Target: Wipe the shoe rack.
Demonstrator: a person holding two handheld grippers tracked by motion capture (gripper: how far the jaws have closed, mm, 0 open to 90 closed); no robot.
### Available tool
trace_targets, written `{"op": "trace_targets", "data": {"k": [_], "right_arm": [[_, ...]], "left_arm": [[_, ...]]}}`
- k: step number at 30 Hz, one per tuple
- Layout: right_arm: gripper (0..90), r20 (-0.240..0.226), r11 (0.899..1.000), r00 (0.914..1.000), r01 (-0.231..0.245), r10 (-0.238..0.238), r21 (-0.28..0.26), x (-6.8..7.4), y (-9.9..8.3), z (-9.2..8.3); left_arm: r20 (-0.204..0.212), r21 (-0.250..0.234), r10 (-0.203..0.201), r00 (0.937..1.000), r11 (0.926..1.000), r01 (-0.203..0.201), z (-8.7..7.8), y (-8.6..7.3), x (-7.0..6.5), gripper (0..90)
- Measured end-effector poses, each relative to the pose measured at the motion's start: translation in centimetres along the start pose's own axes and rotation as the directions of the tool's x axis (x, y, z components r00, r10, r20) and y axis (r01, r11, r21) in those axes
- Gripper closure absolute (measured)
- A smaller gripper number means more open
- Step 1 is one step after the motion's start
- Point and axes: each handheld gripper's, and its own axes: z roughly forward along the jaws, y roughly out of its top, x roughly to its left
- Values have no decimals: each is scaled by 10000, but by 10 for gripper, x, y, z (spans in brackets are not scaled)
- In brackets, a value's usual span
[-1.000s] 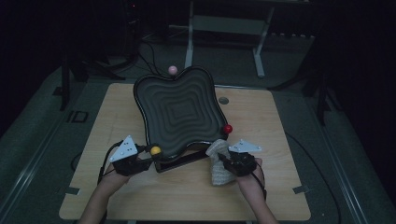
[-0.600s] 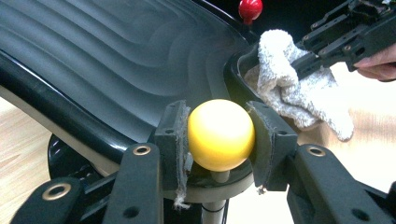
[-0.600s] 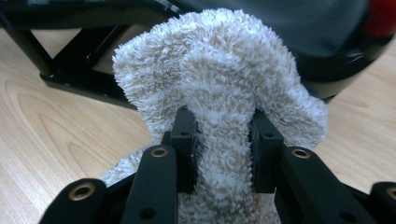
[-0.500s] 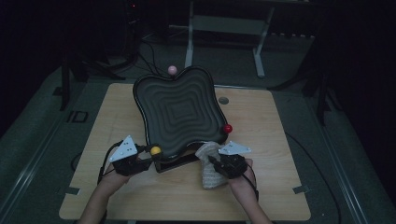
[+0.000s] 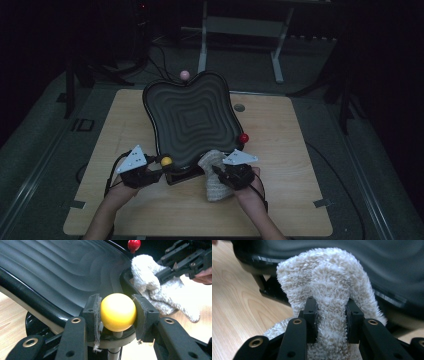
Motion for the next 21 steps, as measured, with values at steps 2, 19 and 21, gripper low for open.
{"op": "trace_targets", "data": {"k": [2,19,21], "right_arm": [[687,-69,9999,9999,-90,90,92,-1,0,7],[686,-571,9992,9981,262,-244,305,23,7,26],[686,-597,9991,9976,356,-341,251,28,6,27]], "left_arm": [[-17,5,1,10000,10000,-1,0,0,0,595],[-140,1,-20,9999,10000,20,1,0,-3,595],[-159,27,4,9999,10000,-4,0,0,-3,594]]}}
